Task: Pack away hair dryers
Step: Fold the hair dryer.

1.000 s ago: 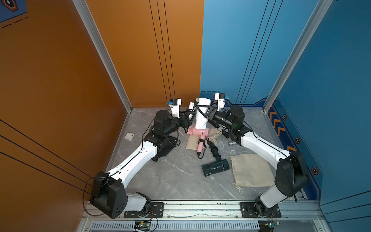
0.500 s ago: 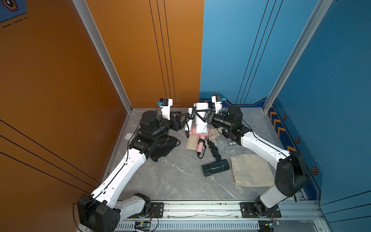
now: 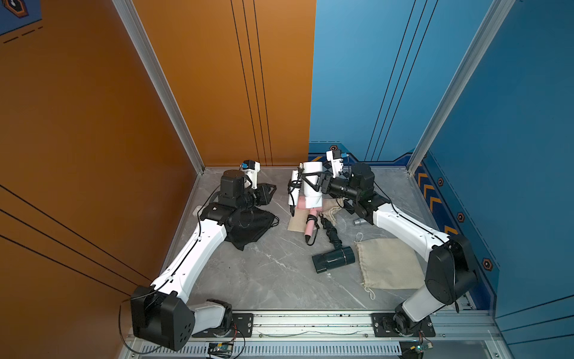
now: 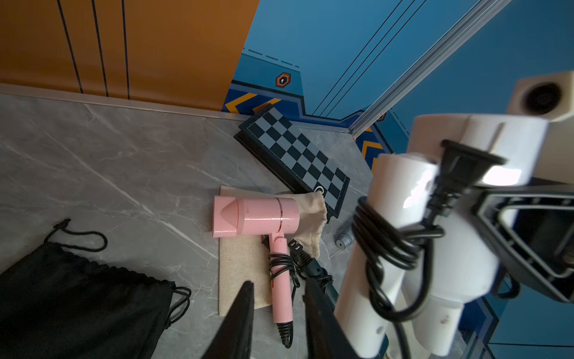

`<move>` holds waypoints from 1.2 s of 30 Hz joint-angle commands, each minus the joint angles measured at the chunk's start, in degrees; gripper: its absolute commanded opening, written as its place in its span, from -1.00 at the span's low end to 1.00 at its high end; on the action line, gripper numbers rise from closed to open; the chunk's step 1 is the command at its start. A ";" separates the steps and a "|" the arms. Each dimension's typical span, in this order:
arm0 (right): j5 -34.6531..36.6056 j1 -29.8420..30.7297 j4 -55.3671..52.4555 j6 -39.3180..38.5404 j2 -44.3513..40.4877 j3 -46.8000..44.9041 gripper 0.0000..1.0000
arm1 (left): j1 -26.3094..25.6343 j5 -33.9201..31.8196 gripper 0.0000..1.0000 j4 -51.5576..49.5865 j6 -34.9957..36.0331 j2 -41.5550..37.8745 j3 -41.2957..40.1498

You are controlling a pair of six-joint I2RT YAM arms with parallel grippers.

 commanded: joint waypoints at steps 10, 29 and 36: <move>2.04 2.57 1.62 -1.41 -0.21 3.31 -0.18 | -8.24 -3.22 -0.50 2.13 -1.08 7.49 3.38; 12.06 6.23 5.61 0.44 1.75 1.02 -0.20 | -13.35 -4.43 -0.62 12.22 -5.09 9.52 3.59; 12.87 6.87 7.68 1.19 3.43 1.35 -0.20 | -14.47 -3.74 -0.62 13.89 -5.53 9.88 4.54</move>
